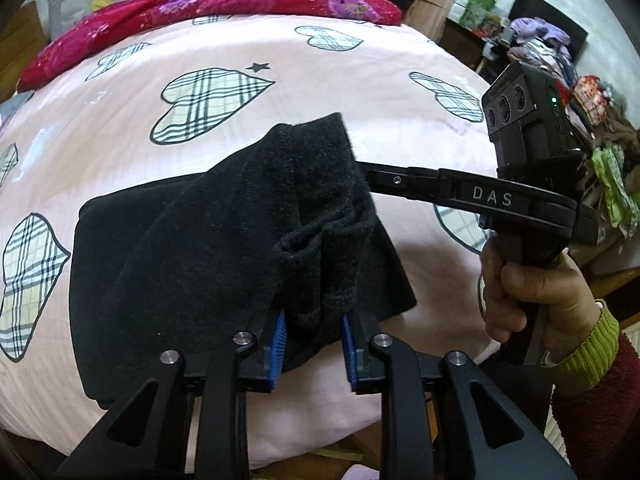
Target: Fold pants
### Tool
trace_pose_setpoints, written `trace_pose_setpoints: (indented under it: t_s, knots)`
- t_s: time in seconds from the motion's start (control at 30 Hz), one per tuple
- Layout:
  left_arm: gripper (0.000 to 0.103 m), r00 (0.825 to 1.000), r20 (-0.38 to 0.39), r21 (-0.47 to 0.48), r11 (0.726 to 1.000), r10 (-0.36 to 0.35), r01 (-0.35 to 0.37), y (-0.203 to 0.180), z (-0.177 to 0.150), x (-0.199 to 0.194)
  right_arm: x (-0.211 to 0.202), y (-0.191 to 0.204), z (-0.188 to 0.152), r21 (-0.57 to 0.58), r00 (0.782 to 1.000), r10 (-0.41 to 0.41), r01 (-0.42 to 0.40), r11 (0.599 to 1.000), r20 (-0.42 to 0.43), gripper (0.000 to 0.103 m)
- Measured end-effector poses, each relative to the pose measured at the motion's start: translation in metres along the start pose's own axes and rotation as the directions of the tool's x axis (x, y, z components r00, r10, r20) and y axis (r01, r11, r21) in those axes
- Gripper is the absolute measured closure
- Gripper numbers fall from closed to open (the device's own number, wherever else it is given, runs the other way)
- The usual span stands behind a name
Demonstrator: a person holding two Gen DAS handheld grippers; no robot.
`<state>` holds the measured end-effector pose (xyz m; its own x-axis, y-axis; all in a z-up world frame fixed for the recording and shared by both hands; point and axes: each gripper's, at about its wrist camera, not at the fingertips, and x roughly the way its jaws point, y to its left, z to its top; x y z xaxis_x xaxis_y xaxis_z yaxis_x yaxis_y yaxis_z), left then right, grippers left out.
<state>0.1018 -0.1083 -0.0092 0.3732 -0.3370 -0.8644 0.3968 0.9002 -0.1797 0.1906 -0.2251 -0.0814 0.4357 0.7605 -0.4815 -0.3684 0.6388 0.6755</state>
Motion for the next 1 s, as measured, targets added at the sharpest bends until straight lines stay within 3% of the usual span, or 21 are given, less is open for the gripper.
trace_pose_setpoints:
  t_s: [0.07,0.17,0.23,0.3,0.53,0.73,0.87,1.0]
  knots:
    - [0.070,0.999,-0.006,0.003,0.999,-0.039,0.039,-0.001,-0.002,-0.003,-0.006,0.000,-0.003,0.018,1.000,-0.021,0.021,1.000,0.014,0.094]
    - [0.067,0.996,-0.015,-0.002,0.996,-0.087,0.087,-0.002,-0.006,-0.006,-0.018,0.002,-0.009,0.058,0.996,-0.076,0.074,0.996,0.041,0.074]
    - [0.066,0.995,-0.007,0.005,0.995,-0.096,0.096,-0.001,-0.008,-0.011,-0.023,0.004,-0.012,0.079,0.994,-0.095,0.090,0.993,0.055,0.033]
    - [0.064,0.993,-0.003,0.001,0.993,-0.115,0.115,0.002,-0.009,-0.017,-0.030,0.010,-0.014,0.091,0.992,-0.093,0.085,0.992,0.087,0.019]
    - [0.051,0.988,0.067,-0.035,0.989,-0.141,0.143,0.021,-0.013,-0.047,-0.034,0.039,-0.011,0.089,0.988,-0.115,0.106,0.990,0.106,0.015]
    - [0.045,0.988,0.098,-0.125,0.983,-0.121,0.133,0.055,-0.017,-0.061,-0.031,0.063,-0.012,0.075,0.963,-0.246,0.238,0.968,0.109,0.006]
    - [0.041,0.989,0.100,-0.203,0.971,-0.105,0.124,0.080,-0.023,-0.065,-0.025,0.074,-0.015,0.075,0.963,-0.253,0.247,0.966,0.092,0.004]
    - [0.039,0.991,0.110,-0.271,0.957,-0.073,0.100,0.105,-0.026,-0.066,-0.016,0.082,-0.019,0.076,0.947,-0.315,0.311,0.947,0.061,0.004]
